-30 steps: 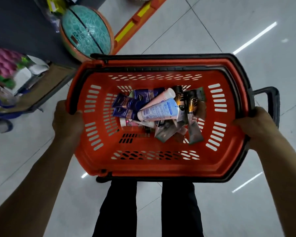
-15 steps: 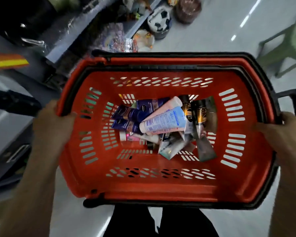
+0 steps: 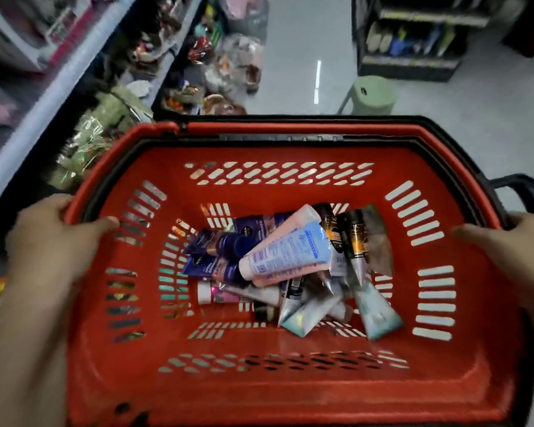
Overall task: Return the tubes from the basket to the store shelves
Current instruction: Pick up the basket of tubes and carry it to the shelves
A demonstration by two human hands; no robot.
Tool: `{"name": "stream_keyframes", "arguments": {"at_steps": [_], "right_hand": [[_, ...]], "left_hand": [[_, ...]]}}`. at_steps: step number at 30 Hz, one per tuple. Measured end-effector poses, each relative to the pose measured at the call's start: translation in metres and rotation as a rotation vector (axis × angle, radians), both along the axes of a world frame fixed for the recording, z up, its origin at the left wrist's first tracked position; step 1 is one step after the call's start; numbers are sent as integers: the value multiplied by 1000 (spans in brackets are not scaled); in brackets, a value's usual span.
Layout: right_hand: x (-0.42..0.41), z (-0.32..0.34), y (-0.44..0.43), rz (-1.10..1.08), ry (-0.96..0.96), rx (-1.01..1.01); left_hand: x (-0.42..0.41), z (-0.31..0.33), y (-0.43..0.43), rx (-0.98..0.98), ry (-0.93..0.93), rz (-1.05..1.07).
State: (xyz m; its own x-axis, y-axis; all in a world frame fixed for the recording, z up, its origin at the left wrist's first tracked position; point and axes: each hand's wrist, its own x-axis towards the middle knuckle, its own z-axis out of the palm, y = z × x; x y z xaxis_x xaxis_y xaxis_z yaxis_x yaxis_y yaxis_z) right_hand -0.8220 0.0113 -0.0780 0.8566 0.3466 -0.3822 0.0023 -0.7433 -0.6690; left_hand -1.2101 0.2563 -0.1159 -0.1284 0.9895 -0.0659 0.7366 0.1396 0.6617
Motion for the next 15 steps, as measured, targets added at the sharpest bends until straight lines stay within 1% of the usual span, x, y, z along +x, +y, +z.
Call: {"name": "stream_keyframes", "arguments": {"at_steps": [1, 4, 6, 13, 15], "right_hand": [[4, -2, -11, -30, 2, -14], [21, -12, -47, -128, 8, -52], [36, -18, -67, -180, 26, -57], [93, -23, -117, -309, -32, -26], [113, -25, -130, -340, -46, -30]], "left_hand": [[8, -1, 2, 34, 34, -50], [55, 8, -9, -41, 83, -162], [89, 11, -12, -36, 138, -267], [203, 19, -9, 27, 88, -421], [228, 19, -12, 17, 21, -438]]}}
